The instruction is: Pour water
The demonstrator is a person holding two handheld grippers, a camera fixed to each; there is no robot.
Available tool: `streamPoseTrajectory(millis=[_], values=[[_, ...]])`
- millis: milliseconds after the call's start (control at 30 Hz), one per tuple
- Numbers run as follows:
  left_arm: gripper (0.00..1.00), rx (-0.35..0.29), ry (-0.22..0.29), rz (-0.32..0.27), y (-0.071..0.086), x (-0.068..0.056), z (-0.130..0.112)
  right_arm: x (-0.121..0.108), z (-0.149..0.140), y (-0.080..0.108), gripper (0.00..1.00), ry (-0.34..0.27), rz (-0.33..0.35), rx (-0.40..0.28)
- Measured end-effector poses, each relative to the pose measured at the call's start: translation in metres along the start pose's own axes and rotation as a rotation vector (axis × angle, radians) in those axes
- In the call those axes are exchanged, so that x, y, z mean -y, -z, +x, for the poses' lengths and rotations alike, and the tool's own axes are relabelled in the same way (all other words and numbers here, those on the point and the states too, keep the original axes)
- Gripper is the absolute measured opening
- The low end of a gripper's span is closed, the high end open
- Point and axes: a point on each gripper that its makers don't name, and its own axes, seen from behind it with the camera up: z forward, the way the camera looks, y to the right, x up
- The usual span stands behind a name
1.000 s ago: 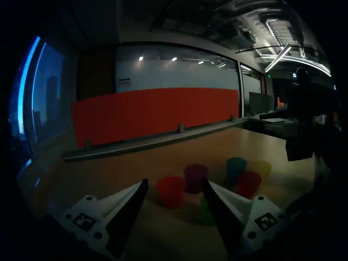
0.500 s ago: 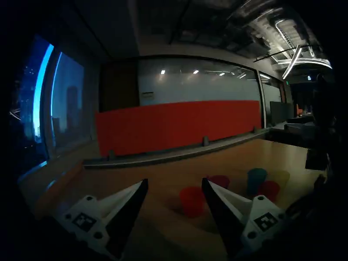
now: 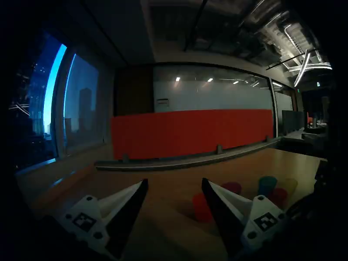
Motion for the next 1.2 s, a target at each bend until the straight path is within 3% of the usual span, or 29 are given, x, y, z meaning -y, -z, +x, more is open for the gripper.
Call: streamPoseTrajectory(millis=[467, 900, 1200], values=[[0.9, -0.022, -0.005, 0.043, -0.005, 0.008, 0.004, -0.025, -0.015, 0.018, 1.0, -0.042, -0.067, 0.02], [0.91, -0.028, 0.005, 0.078, -0.007, 0.014, -0.011, -0.034, -0.019, 0.029, 1.0, -0.078, -0.079, 0.027], [0.91, -0.019, 0.007, 0.095, -0.004, 0.016, -0.036, -0.034, -0.024, 0.031, 1.0, -0.096, -0.084, 0.046]])
